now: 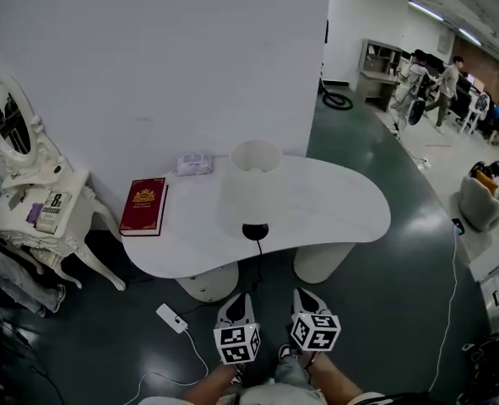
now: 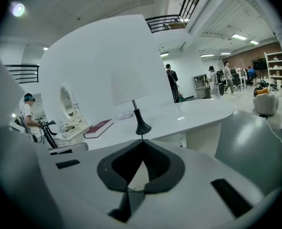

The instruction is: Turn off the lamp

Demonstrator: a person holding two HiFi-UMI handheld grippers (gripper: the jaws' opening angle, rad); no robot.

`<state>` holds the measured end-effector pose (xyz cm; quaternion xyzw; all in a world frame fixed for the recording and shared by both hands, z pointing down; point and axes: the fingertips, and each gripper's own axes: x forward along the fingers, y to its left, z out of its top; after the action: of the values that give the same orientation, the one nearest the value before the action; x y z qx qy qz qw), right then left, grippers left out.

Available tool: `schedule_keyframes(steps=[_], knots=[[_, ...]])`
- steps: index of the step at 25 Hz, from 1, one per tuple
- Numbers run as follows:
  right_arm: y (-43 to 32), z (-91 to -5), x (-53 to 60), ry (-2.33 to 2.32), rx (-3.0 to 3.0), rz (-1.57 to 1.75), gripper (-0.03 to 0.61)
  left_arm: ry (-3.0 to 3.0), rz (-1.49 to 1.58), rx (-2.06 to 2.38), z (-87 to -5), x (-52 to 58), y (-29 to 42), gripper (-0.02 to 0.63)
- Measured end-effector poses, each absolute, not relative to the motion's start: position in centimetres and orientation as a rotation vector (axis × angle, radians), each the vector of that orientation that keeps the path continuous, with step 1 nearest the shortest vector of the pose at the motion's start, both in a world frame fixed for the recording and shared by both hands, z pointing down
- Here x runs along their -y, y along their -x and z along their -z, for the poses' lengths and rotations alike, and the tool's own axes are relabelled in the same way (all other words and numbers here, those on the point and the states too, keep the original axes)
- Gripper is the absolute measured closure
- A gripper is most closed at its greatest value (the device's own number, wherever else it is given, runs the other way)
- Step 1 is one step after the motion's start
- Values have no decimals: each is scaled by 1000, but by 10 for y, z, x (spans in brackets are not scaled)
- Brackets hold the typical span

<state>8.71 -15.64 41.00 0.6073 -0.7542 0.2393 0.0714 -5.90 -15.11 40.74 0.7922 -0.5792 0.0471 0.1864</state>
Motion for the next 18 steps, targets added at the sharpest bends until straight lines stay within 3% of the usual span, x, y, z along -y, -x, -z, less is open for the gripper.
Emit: schedule_keyframes(steps=[18], knots=[[-53,-366,161,-1703,2355,-606,580,-2212,-97,1728,-356,146,84,606]])
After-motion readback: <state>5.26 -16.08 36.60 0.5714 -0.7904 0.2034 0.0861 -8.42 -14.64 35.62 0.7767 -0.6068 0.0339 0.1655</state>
